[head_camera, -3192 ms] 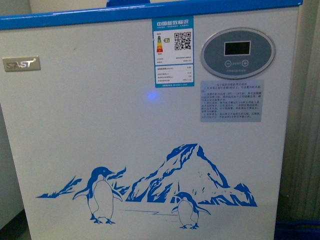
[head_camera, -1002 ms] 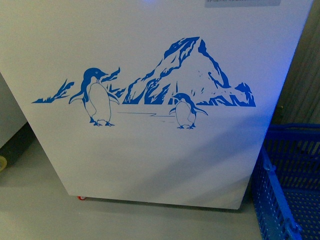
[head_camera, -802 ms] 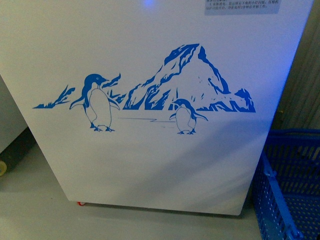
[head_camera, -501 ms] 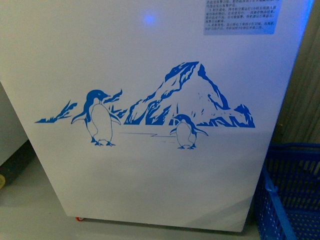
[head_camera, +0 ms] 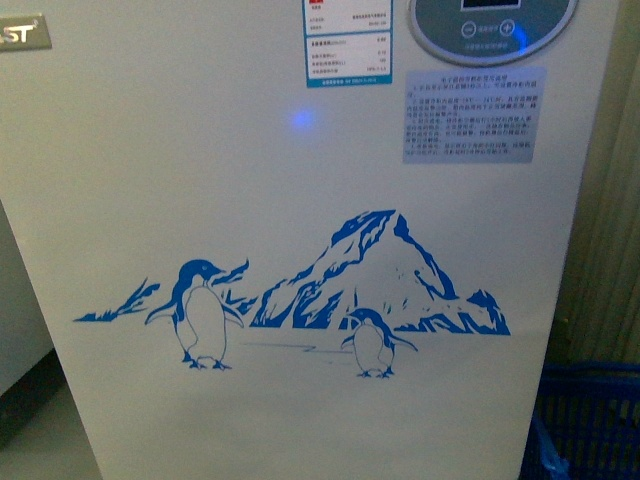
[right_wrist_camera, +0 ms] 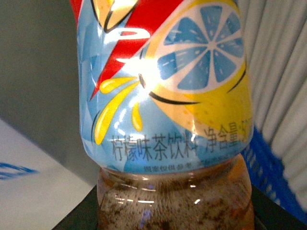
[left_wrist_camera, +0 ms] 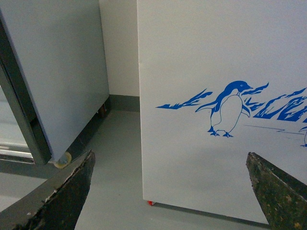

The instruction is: Put drink in fridge

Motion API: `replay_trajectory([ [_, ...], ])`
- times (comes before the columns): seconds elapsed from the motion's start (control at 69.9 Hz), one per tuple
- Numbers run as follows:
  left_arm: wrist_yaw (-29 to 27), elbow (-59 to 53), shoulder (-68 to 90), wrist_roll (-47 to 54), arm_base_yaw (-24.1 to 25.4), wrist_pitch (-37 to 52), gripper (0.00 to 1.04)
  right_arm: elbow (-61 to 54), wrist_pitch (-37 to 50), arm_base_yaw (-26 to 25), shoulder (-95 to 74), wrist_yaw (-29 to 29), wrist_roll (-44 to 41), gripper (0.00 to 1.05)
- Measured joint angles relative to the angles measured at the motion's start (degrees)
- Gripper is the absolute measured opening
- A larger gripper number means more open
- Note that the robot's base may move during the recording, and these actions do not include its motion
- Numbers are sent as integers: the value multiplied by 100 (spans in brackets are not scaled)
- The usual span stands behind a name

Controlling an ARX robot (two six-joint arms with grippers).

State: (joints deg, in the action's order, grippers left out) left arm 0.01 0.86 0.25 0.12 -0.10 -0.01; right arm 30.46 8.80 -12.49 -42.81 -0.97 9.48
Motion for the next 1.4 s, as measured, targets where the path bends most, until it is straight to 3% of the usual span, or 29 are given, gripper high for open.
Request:
replay_trajectory([
  [0.243, 0, 0, 0, 0, 0, 0, 97, -24, -702, 249, 1681, -149, 365, 45],
  [0.386, 0, 0, 0, 0, 0, 0, 97, -35, -898, 310, 2046, 155, 494, 45],
  [1.403, 0, 0, -4, -2, 0, 0, 97, -55, -927, 404, 2116, 190, 597, 45],
])
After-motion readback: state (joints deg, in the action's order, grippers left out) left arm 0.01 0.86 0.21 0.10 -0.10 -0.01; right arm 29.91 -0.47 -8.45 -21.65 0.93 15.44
